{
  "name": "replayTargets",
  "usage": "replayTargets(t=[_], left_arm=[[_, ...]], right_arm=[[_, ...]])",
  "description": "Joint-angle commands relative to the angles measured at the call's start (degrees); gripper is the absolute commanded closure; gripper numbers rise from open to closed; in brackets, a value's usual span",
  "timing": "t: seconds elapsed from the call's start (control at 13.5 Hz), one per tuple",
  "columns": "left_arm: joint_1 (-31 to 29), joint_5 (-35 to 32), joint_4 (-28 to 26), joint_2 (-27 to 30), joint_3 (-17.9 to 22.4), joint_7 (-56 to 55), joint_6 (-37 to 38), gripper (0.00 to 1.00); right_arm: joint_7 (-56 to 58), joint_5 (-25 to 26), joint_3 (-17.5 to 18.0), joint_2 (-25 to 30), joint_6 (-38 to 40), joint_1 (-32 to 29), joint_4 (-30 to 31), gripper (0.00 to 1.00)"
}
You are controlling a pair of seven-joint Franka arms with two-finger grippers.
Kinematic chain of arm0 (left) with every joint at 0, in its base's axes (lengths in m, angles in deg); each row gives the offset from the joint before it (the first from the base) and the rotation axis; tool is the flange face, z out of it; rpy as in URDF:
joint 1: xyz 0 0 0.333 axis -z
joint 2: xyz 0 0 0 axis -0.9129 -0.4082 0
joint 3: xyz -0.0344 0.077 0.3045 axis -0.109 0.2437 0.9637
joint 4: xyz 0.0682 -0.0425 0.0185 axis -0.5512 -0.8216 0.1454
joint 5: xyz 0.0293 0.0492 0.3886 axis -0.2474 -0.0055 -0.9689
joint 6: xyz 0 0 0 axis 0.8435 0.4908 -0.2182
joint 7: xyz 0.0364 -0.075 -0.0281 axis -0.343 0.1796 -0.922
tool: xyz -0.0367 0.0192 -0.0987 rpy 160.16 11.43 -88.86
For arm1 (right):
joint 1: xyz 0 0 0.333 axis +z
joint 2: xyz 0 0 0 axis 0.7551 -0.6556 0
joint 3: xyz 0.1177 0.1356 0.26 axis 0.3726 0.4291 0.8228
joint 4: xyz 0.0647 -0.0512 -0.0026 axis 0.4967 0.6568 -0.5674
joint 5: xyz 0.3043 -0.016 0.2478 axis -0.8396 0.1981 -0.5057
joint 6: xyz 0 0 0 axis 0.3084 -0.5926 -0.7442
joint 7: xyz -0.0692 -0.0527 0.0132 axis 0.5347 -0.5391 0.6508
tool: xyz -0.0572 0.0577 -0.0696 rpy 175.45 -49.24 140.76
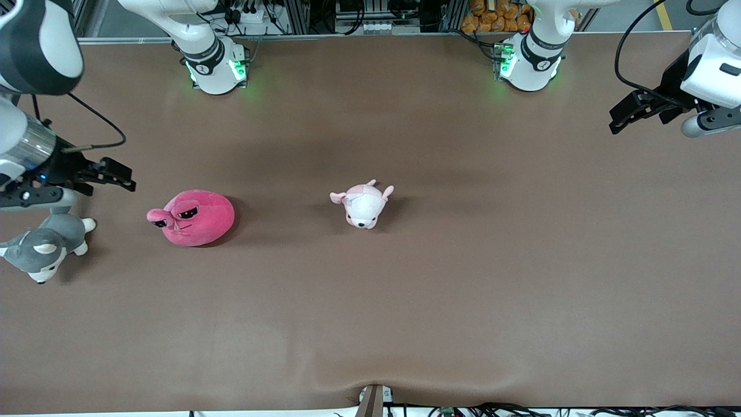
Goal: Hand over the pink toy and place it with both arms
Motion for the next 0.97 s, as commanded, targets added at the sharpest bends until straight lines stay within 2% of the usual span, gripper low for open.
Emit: replayTargets(t=[0.0,0.15,0.3,0.67,0.89], left_arm=[[0.6,-0.7,1.5,-0.7,0.4,0.8,0.3,0.00],[0.6,-0.7,1.6,-1.1,0.4,0.9,0.3,0.00],[0.6,-0.7,1.4,-1.1,0.4,0.9,0.3,0.00],[-0.1,-0.4,3.1,-2.0,0.5,0.9,1.9,0.00],[-0.3,-0.4,4.8,-2.6,0.5,1.2,2.7,0.00]], right_arm=[[-3.0,1.2,-0.3,0.4,7.7,0.0,-6.0,0.00],[-8.9,1.1,-0.2,0.1,15.1,0.2,-10.4,0.00],[-9.7,1.1,-0.1,0.6,19.5,0.4,-11.7,0.00],[-8.9,1.2,0.1,3.2,20.0,0.5,-13.9,0.00],[-8.6,3.3,0.9,3.7,19.9,0.7,-14.0,0.00]])
